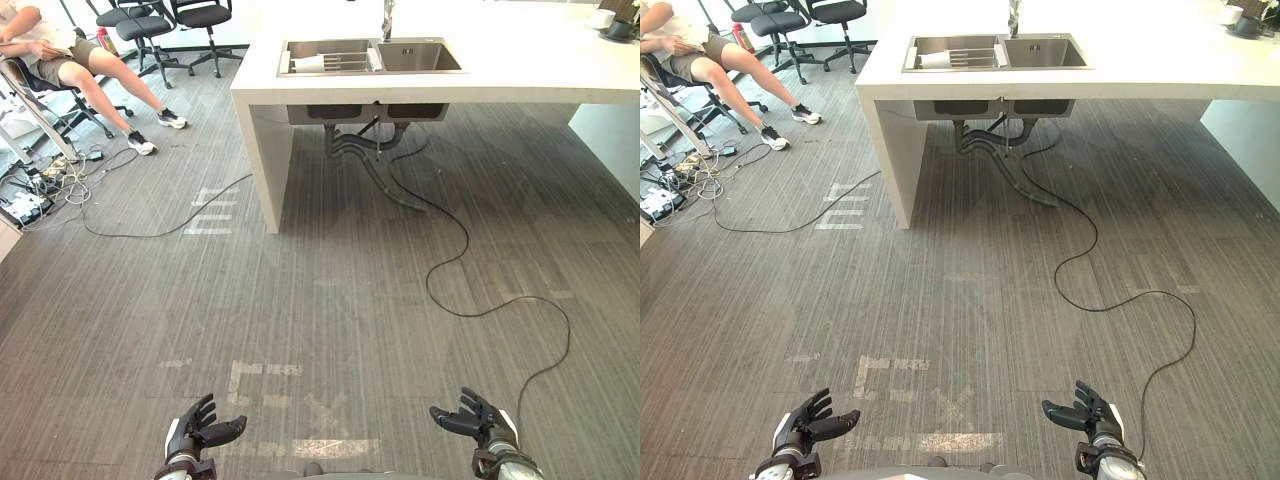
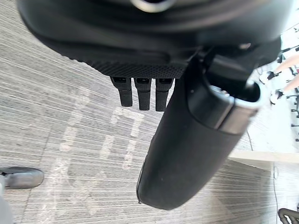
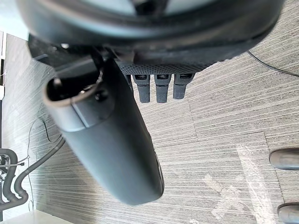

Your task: Walk over to the sink, pick up the cup, carry it to the dishwasher, place the cup inside the dishwasher, then close the dishwasher door

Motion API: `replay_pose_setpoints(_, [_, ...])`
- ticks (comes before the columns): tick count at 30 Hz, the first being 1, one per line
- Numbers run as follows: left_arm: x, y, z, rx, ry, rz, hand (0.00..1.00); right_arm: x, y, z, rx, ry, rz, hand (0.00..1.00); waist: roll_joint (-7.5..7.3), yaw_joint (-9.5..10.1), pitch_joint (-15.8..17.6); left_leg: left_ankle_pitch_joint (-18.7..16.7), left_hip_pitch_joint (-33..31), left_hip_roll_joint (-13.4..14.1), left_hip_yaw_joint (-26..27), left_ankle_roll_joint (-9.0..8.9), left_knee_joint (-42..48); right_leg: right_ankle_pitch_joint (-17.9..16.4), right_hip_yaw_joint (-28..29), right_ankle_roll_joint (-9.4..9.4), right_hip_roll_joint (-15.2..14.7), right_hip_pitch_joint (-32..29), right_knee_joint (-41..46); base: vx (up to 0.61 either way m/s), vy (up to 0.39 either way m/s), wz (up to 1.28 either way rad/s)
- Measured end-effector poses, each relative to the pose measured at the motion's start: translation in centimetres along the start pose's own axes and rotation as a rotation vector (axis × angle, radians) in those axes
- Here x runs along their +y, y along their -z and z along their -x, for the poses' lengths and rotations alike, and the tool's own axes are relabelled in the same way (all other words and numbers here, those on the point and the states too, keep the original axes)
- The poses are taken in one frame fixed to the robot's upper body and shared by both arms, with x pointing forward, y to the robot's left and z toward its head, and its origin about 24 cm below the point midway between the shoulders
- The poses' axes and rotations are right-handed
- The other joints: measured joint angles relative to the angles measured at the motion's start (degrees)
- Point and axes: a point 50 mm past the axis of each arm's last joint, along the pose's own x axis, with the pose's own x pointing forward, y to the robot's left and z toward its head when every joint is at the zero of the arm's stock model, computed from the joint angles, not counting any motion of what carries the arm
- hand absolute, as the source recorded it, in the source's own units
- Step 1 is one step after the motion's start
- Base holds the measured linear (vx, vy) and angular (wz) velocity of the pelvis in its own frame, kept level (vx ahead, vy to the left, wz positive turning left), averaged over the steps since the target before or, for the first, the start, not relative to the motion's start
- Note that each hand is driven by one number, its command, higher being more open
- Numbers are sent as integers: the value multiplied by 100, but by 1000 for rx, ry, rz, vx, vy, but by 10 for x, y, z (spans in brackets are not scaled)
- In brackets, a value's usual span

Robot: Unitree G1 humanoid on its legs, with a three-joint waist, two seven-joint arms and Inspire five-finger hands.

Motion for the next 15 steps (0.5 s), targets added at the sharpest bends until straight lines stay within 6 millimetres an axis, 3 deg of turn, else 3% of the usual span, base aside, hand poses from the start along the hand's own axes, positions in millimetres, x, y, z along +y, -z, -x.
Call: replay_pose_setpoints(15, [-2, 2, 0, 6, 6, 1, 90, -5, 6, 1, 24, 33, -33, 90, 77, -34, -37, -10, 55, 18, 126, -16, -83, 12, 125, 17, 12, -11, -29, 7, 2, -4])
